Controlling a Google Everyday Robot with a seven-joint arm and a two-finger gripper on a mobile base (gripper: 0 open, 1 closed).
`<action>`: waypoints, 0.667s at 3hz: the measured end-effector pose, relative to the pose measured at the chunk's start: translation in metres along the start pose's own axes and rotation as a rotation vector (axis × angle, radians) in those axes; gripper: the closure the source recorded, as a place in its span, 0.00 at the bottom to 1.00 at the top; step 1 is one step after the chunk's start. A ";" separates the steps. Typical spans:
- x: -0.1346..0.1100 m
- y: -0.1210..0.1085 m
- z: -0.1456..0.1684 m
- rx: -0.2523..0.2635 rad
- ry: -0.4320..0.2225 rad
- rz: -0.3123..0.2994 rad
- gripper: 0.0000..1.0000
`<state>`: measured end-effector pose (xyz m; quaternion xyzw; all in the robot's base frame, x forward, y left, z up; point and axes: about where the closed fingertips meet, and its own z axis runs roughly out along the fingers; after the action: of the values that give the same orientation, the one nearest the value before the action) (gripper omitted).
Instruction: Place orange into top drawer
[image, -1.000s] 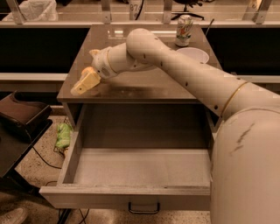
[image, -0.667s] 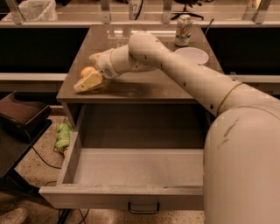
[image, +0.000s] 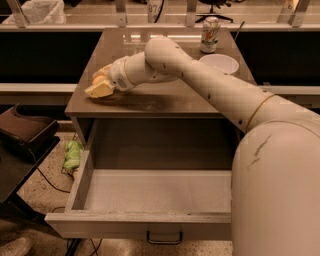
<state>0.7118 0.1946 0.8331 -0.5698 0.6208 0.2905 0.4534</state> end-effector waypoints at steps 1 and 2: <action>0.000 0.002 0.002 -0.004 0.000 0.000 0.87; -0.002 0.003 0.004 -0.010 0.001 0.000 1.00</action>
Offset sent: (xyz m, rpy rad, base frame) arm -0.0021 0.0021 0.0023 -0.0031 0.0027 0.0053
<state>0.7094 0.1995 0.8322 -0.5721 0.6195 0.2932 0.4505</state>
